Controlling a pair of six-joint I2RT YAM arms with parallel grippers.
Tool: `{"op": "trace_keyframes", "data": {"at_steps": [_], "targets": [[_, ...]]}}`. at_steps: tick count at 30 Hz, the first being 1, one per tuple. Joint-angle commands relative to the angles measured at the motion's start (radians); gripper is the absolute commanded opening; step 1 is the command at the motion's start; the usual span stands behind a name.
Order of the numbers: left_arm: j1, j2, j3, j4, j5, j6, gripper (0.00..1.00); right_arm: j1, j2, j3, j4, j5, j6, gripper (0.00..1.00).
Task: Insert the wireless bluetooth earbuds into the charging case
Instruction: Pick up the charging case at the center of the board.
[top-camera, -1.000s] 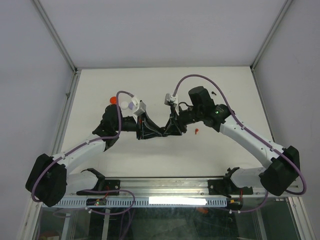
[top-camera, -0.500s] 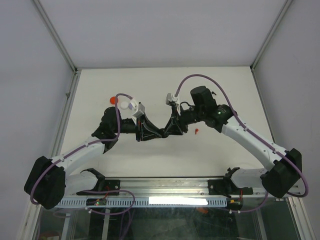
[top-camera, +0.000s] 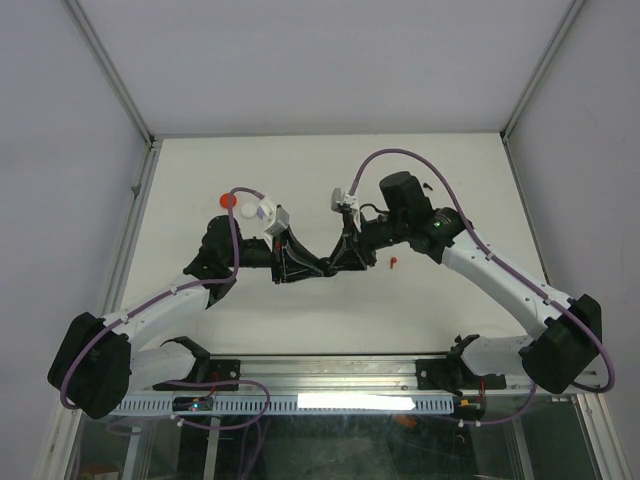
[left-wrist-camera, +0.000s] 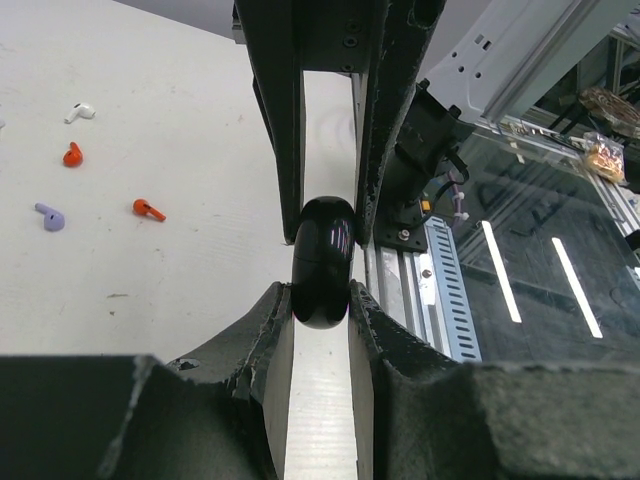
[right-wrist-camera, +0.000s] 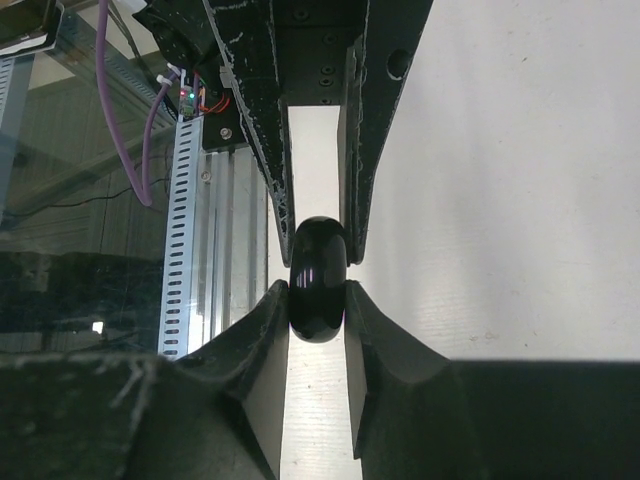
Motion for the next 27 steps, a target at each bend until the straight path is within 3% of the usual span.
{"op": "trace_keyframes", "data": {"at_steps": [1,6,11,19,25,27], "targets": [[-0.003,-0.006,0.011,0.083,-0.001,-0.012,0.07,0.005,0.003,0.058,-0.026,-0.065,-0.028,0.1],[-0.005,0.014,0.01,0.084,0.014,-0.02,0.29,0.013,0.009,0.073,-0.049,-0.056,-0.042,0.0],[-0.005,0.028,0.019,0.081,0.029,-0.026,0.39,0.022,0.021,0.082,-0.061,-0.047,-0.053,0.0],[-0.008,0.046,0.028,0.079,0.036,-0.031,0.33,0.032,0.027,0.088,-0.064,-0.039,-0.056,0.0],[-0.014,0.059,0.032,0.079,0.036,-0.03,0.37,0.037,0.03,0.091,-0.063,-0.032,-0.054,0.0],[-0.015,0.059,0.032,0.08,0.036,-0.027,0.27,0.037,0.031,0.091,-0.063,-0.033,-0.054,0.0]]}}
